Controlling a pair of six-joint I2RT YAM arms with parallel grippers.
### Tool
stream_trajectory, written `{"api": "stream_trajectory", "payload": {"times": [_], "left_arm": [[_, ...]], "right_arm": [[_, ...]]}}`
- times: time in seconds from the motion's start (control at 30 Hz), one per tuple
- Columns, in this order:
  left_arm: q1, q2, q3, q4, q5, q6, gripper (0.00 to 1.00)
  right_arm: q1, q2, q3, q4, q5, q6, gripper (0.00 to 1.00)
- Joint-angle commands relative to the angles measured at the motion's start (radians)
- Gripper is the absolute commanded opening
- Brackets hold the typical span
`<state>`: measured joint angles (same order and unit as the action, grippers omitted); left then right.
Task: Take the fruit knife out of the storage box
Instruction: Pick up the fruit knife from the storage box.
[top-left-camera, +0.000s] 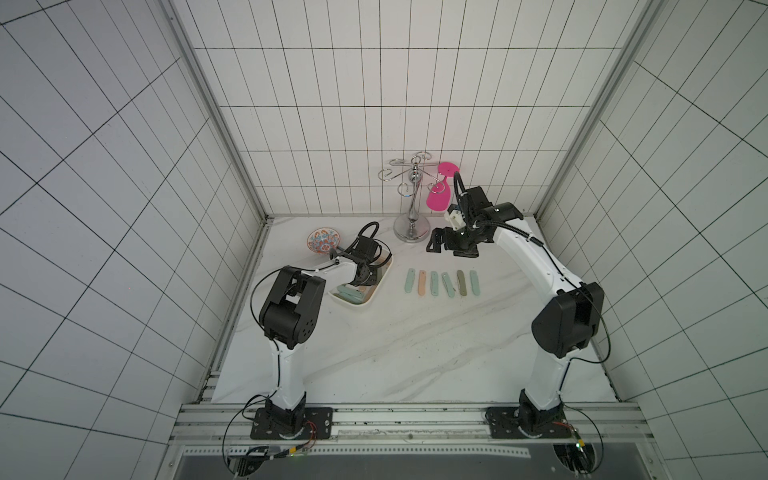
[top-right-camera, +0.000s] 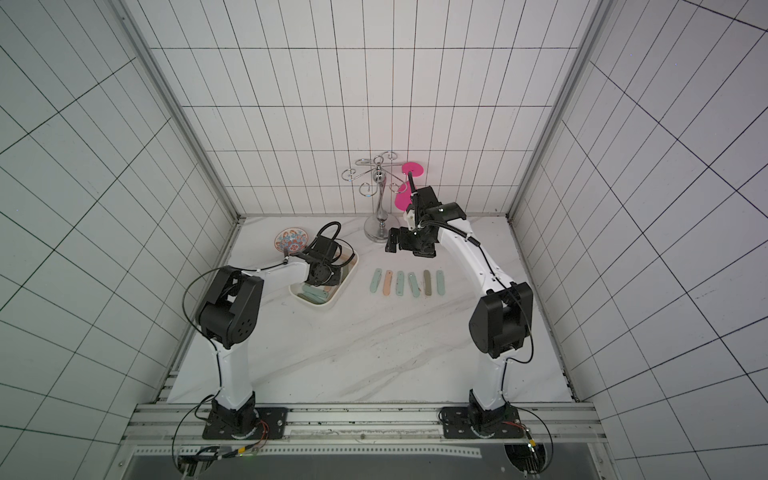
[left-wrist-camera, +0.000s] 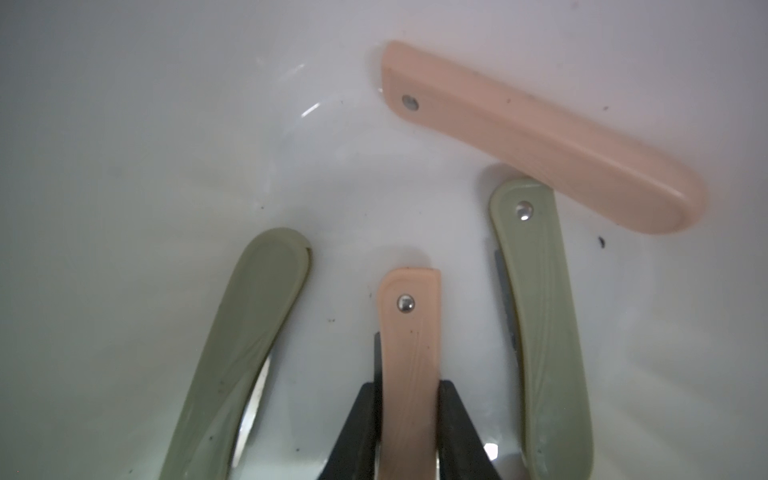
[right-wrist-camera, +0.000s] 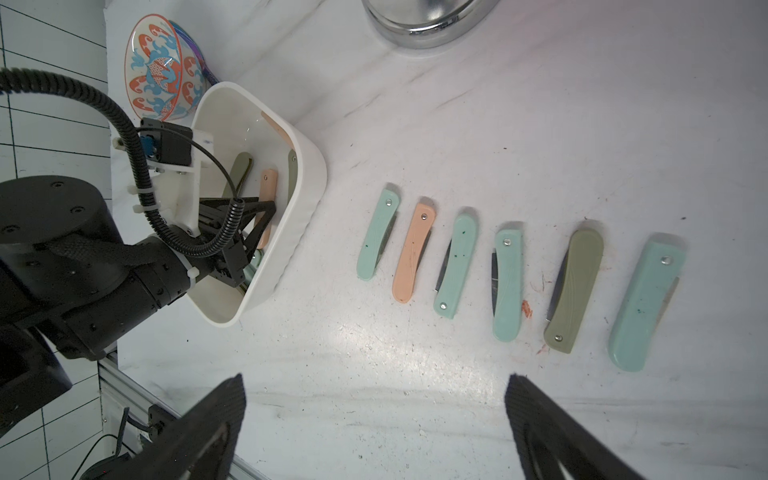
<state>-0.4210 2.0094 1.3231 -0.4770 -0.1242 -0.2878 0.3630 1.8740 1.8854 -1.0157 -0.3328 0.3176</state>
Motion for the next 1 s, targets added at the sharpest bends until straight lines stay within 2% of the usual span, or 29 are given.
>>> {"api": "stream_trajectory", "payload": {"times": [0.0,0.23,0.97], "left_arm": [[-0.005,-0.01,-0.012,-0.056,0.022,0.015,0.1],[-0.005,-0.047,-0.017,-0.052,0.012,0.01,0.09],[0.005,-0.189,-0.034,-0.046,0.046,0.026,0.07]], "right_arm": [[0.01,-0.03,-0.016,0.003,-0.013,0.02,0.99],[0.011,-0.02,-0.011,0.028,-0.06,0.035,0.99],[0.036,-0.008,-0.071,0.098,-0.047,0.071,0.99]]}}
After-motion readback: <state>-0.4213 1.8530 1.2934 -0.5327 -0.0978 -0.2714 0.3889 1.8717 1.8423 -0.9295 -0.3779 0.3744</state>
